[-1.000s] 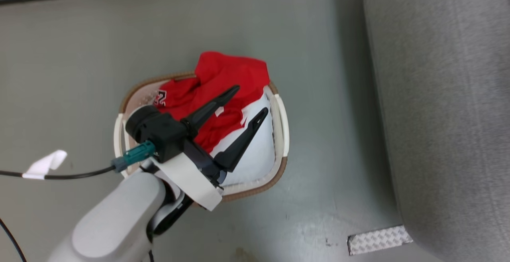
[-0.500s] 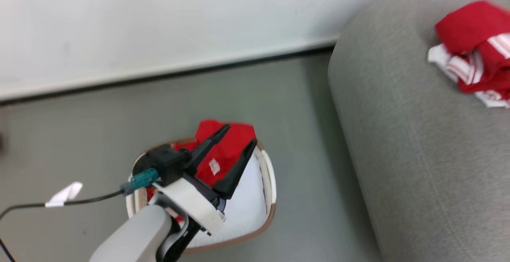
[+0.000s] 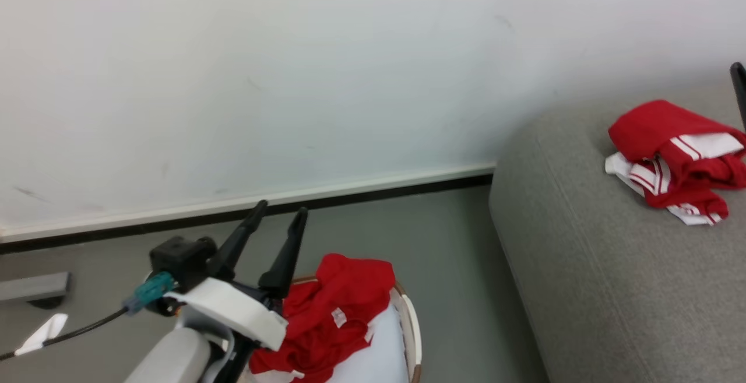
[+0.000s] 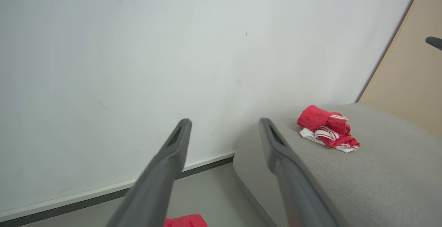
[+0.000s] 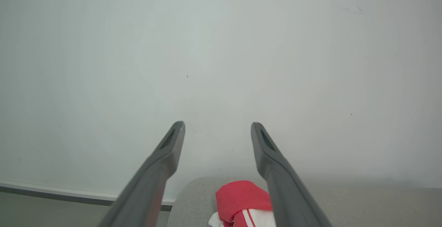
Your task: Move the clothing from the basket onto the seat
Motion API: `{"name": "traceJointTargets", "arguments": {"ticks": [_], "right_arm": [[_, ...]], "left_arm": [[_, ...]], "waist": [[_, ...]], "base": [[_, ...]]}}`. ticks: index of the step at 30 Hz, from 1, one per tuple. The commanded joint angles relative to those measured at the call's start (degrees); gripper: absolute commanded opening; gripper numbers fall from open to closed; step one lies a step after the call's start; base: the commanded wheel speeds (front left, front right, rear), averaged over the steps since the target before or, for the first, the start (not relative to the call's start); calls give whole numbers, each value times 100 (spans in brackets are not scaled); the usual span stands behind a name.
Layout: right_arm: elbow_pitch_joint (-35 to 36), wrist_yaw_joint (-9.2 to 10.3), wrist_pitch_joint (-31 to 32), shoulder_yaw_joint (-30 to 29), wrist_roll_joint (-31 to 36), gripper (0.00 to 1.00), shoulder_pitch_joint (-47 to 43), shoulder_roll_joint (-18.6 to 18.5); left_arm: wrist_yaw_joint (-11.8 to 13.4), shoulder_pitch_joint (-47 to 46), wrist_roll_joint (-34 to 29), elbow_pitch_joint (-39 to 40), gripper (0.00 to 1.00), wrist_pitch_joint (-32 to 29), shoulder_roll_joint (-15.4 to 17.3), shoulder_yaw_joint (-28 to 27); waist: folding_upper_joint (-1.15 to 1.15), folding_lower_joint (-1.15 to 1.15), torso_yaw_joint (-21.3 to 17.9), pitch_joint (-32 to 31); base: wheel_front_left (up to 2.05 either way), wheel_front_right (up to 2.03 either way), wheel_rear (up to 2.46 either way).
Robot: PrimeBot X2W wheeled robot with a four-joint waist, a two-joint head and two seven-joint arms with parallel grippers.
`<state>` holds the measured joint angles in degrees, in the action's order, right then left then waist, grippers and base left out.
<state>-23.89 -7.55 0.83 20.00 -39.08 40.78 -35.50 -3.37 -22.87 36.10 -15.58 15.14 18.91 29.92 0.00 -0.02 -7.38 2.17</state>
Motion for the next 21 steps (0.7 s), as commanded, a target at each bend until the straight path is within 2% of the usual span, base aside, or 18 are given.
{"name": "traceJointTargets", "arguments": {"ticks": [1,11,17,21], "right_arm": [[80,12,-115,-80,-86,100,-208,106],[722,13,-905,-612,344,100,-1444,818],[935,13,-1394,-1136,670,100,-2502,1409],[1075,13,-1563,-1477,810,100,-3215,1971]], "left_arm": [[42,139,5,-17,100,0,39,-102],[349,816,-292,-185,100,0,68,-1173],[495,1284,-792,-86,100,0,-170,-1721],[443,1637,-1108,131,100,0,-440,-2236]], "waist": [[0,2,224,-218],[0,2,641,-550],[0,2,876,-684],[0,2,957,-690]], "base": [[0,0,0],[0,0,0],[0,0,0],[0,0,0]]}}
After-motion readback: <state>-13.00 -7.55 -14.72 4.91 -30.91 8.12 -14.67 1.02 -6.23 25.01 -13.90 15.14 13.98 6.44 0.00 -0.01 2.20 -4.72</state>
